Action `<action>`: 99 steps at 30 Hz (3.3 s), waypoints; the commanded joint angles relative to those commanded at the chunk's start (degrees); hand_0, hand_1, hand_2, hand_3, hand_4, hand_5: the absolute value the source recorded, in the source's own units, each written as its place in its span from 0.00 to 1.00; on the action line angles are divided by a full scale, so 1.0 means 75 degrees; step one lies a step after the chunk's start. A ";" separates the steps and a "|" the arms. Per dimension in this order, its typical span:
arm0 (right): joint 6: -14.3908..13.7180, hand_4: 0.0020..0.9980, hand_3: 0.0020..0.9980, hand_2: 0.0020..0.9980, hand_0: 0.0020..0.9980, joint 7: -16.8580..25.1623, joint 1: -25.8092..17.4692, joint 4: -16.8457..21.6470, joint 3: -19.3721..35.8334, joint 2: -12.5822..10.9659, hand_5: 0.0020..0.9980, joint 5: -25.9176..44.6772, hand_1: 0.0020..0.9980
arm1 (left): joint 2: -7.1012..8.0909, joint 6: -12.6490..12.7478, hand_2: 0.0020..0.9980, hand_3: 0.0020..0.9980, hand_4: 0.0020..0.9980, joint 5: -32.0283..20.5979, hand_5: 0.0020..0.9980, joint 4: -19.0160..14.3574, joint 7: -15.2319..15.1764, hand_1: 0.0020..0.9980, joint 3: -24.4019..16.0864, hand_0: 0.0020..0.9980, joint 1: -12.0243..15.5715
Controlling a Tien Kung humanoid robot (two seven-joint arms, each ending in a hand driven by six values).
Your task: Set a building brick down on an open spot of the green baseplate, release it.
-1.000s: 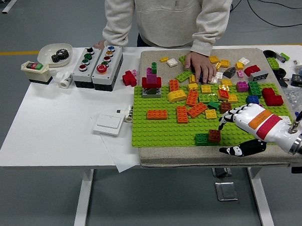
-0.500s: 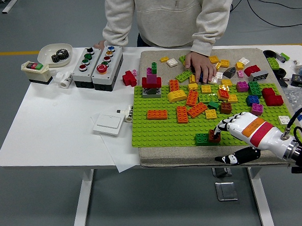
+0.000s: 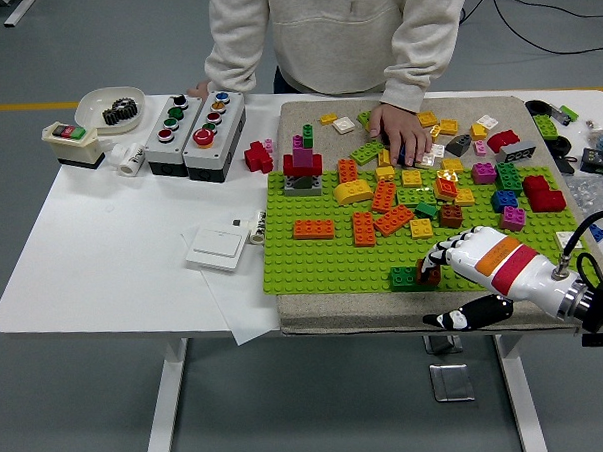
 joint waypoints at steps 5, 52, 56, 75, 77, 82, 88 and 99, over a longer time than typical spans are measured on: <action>0.0025 0.87 0.58 0.67 0.53 -0.0019 0.0035 -0.0047 -0.0060 0.0010 0.66 -0.0015 0.59 | 0.0000 0.0003 0.79 0.68 0.79 -0.0020 0.75 -0.0001 -0.0005 0.77 0.0010 0.76 -0.0003; 0.0301 0.87 0.58 0.67 0.52 -0.0224 0.0270 -0.0395 -0.0321 0.0113 0.65 -0.0117 0.59 | 0.0013 0.0001 0.79 0.68 0.79 -0.0023 0.75 -0.0011 -0.0006 0.76 0.0016 0.75 -0.0037; 0.0318 0.87 0.58 0.67 0.52 -0.0233 0.0274 -0.0416 -0.0363 0.0120 0.65 -0.0116 0.59 | 0.0013 0.0000 0.79 0.68 0.79 -0.0005 0.75 -0.0009 0.0002 0.76 0.0006 0.75 -0.0031; 0.0359 0.87 0.58 0.67 0.48 -0.0256 0.0203 -0.0429 -0.0395 0.0123 0.65 -0.0151 0.57 | 0.0012 -0.0032 0.79 0.68 0.79 0.0215 0.75 0.0002 0.0077 0.76 -0.0121 0.75 0.0013; 0.0353 0.87 0.58 0.67 0.48 -0.0253 0.0203 -0.0410 -0.0378 0.0121 0.65 -0.0145 0.57 | 0.0012 -0.0035 0.79 0.68 0.79 0.0232 0.75 0.0005 0.0081 0.76 -0.0130 0.75 0.0014; 0.0302 0.87 0.58 0.67 0.48 -0.0226 0.0203 -0.0287 -0.0256 0.0102 0.65 -0.0114 0.57 | 0.0016 -0.0038 0.79 0.68 0.79 0.0250 0.75 0.0010 0.0077 0.76 -0.0135 0.75 0.0013; 0.0265 0.87 0.58 0.67 0.48 -0.0207 0.0193 -0.0125 -0.0054 0.0071 0.65 -0.0099 0.57 | 0.0018 -0.0025 0.79 0.68 0.79 0.0190 0.75 0.0014 0.0049 0.76 -0.0097 0.75 -0.0003; -0.0228 0.86 0.57 0.66 0.50 -0.0052 0.0370 -0.0373 0.0264 0.0271 0.65 0.0063 0.57 | 0.0016 -0.0017 0.79 0.68 0.79 0.0159 0.75 0.0018 0.0043 0.76 -0.0086 0.75 -0.0010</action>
